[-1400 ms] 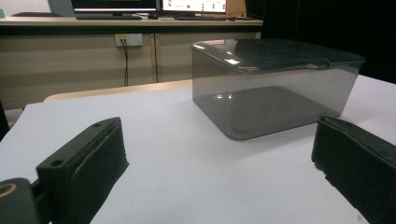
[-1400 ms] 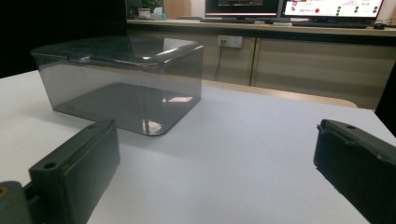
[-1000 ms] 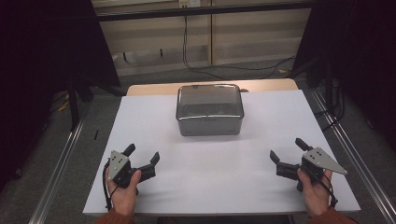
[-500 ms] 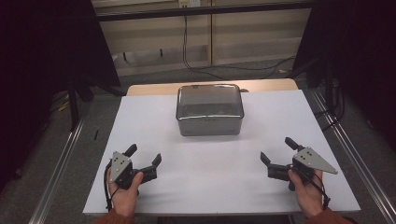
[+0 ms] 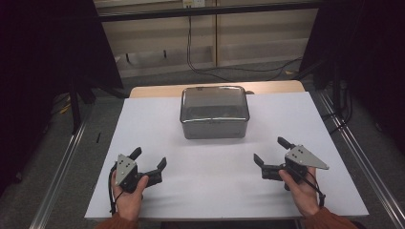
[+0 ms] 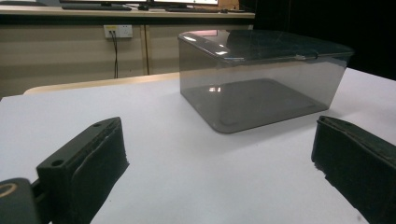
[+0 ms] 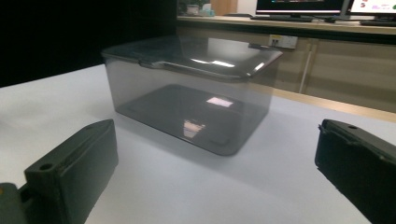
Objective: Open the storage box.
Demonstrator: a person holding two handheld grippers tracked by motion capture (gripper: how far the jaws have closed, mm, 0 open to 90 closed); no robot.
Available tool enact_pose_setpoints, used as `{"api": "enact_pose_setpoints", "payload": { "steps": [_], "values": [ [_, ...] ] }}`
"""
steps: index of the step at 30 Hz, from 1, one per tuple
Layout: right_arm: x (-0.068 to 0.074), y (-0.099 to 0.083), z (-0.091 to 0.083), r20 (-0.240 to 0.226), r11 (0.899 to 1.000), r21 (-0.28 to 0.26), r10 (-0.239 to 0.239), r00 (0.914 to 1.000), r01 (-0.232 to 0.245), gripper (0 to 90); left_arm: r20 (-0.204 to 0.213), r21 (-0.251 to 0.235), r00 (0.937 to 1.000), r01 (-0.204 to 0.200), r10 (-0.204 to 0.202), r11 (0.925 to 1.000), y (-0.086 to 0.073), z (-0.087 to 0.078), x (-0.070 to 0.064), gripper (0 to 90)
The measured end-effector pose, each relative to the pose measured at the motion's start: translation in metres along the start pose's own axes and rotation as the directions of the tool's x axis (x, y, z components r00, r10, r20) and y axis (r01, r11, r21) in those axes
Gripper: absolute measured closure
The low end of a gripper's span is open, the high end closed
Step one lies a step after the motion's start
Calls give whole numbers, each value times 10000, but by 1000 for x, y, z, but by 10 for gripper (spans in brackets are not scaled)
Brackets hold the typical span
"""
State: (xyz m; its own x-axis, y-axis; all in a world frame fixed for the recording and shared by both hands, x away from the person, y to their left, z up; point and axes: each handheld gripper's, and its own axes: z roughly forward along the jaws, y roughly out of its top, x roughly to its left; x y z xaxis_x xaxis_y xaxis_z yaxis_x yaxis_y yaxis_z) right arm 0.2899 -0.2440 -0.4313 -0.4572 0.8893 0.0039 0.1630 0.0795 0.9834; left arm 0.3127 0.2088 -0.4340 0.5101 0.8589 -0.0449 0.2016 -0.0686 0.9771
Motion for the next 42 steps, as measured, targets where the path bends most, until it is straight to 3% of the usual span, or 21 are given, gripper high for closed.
{"api": "enact_pose_setpoints", "payload": {
  "steps": [9,20,26,31,33,39,42],
  "values": [
    [13,8,20,-542,10000,-2,-74,9985,74,0,46,0,10000,41,-41,10000,0,0,0,29],
    [22,22,40,-702,9996,-211,-201,9973,187,0,80,46,10000,40,-40,10000,0,0,1,29],
    [27,30,53,-856,9985,-281,-497,9951,475,0,77,51,9999,70,-70,10000,0,0,2,29],
    [29,34,64,-1155,9951,-178,-983,9884,969,17,131,69,9999,82,-83,9999,-1,1,2,29],
    [31,35,68,-1108,9909,-111,-1344,9847,1340,17,171,64,9998,96,-97,9999,-1,2,2,29],
    [34,42,79,-1026,9861,-143,-1664,9807,1658,23,138,61,9999,51,-52,10000,-1,1,3,29],
    [36,46,83,-1007,9786,-167,-2057,9734,2051,35,114,81,9999,27,-28,10000,-1,1,3,29]
  ]
}}
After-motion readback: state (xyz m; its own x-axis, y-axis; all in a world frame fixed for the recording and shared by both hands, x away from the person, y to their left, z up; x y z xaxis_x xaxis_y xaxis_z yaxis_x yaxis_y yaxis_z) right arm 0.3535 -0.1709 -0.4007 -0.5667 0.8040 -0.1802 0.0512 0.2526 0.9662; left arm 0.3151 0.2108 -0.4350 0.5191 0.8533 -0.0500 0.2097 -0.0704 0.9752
